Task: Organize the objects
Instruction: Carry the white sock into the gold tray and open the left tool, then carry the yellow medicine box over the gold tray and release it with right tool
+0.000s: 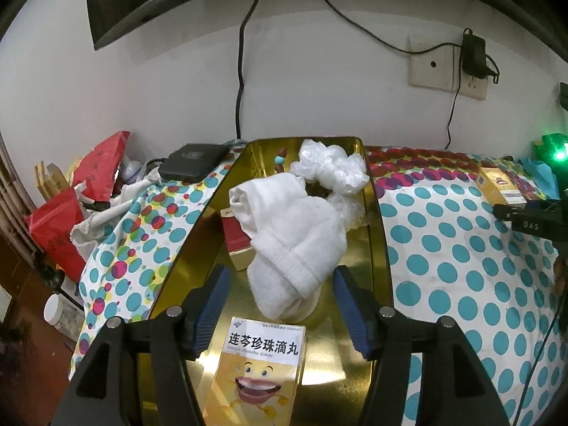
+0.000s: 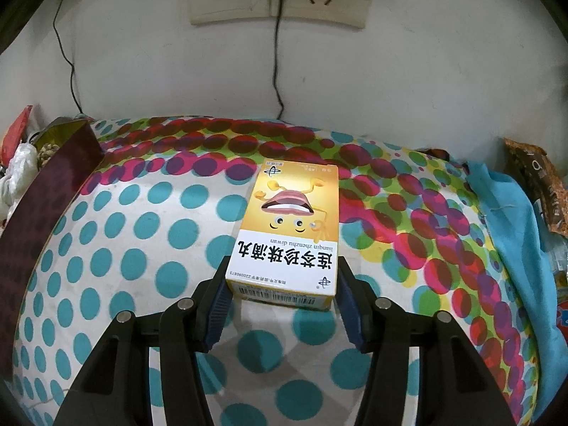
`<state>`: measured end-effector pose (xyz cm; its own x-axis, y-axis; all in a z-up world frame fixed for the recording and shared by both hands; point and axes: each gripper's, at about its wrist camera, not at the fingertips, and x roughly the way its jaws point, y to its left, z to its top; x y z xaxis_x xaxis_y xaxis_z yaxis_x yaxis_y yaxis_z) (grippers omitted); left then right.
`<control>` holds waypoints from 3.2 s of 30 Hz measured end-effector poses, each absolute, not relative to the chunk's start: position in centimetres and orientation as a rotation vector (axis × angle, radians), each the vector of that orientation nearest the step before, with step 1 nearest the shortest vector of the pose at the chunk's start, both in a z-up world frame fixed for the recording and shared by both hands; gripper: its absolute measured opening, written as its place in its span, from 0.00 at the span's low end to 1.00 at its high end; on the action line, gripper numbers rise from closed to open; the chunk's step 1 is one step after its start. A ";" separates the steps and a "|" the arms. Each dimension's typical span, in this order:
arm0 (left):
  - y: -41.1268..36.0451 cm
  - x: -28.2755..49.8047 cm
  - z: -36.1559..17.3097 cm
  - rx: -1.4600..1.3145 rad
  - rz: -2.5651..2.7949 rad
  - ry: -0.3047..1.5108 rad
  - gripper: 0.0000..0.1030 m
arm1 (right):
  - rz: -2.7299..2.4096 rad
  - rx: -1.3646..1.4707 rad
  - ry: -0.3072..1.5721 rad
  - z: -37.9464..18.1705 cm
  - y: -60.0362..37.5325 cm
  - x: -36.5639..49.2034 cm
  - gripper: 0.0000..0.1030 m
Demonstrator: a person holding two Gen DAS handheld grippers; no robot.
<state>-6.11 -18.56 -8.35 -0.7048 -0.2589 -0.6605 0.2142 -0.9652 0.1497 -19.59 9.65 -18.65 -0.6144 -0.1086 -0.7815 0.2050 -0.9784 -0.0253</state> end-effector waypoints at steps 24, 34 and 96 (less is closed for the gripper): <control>-20.1 -1.8 -7.0 0.966 -2.677 0.026 0.60 | -2.432 0.976 0.078 -14.3 -1.6 -14.0 0.47; -20.7 -2.0 -7.3 0.991 -2.672 0.087 0.60 | -2.430 0.949 0.132 -14.0 -3.5 -13.3 0.47; -22.4 3.0 -4.6 0.987 -2.613 0.142 0.60 | -2.275 0.947 0.300 -12.5 -13.3 -9.5 0.47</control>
